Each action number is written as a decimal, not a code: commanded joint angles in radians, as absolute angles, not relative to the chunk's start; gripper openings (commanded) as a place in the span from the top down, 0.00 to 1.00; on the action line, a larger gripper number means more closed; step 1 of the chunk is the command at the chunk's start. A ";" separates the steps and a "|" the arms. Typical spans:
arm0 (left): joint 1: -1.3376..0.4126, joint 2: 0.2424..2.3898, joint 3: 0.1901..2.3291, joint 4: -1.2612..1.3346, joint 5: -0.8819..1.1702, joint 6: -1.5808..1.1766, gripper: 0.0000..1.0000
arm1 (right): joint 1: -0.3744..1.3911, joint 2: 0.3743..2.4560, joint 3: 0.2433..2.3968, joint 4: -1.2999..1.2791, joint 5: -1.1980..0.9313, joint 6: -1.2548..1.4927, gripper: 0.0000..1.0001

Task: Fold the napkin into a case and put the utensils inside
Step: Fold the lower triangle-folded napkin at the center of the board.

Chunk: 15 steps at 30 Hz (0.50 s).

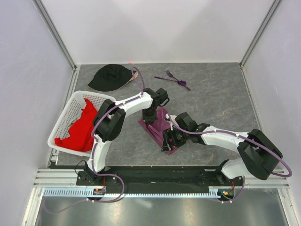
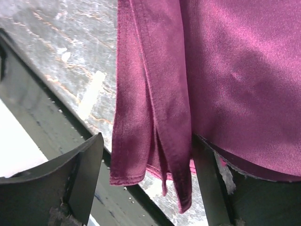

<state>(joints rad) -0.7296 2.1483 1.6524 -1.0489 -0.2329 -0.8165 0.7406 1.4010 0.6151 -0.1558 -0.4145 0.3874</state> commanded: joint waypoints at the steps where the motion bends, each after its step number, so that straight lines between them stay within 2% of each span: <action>1: -0.726 2.160 1.686 -1.048 -0.241 -0.801 0.98 | 0.750 1.387 0.650 -0.238 -0.261 0.353 0.20; 4: -0.726 2.161 1.692 -1.046 -0.235 -0.798 0.98 | 0.750 1.376 0.660 -0.244 -0.203 0.365 0.32; 5: -0.726 2.163 1.693 -1.048 -0.232 -0.796 0.98 | 0.750 1.371 0.661 -0.247 -0.183 0.370 0.41; 6: -0.726 2.163 1.700 -1.046 -0.232 -0.793 0.98 | 0.750 1.368 0.667 -0.256 -0.166 0.379 0.54; 11: -0.724 2.171 1.729 -1.052 -0.213 -0.776 0.96 | 0.741 1.367 0.678 -0.265 -0.098 0.388 0.62; 13: -0.724 2.171 1.738 -1.054 -0.206 -0.770 0.89 | 0.732 1.368 0.680 -0.265 -0.091 0.391 0.64; 14: -0.724 2.168 1.746 -1.054 -0.207 -0.766 0.79 | 0.721 1.373 0.681 -0.264 -0.101 0.388 0.69; 15: -0.724 2.166 1.750 -1.055 -0.204 -0.762 0.75 | 0.713 1.377 0.681 -0.261 -0.107 0.387 0.72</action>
<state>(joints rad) -0.7265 2.1574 1.6974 -1.0492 -0.2142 -0.7998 0.7395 1.3903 0.6426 -0.2565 -0.1505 0.3824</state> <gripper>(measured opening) 0.171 0.330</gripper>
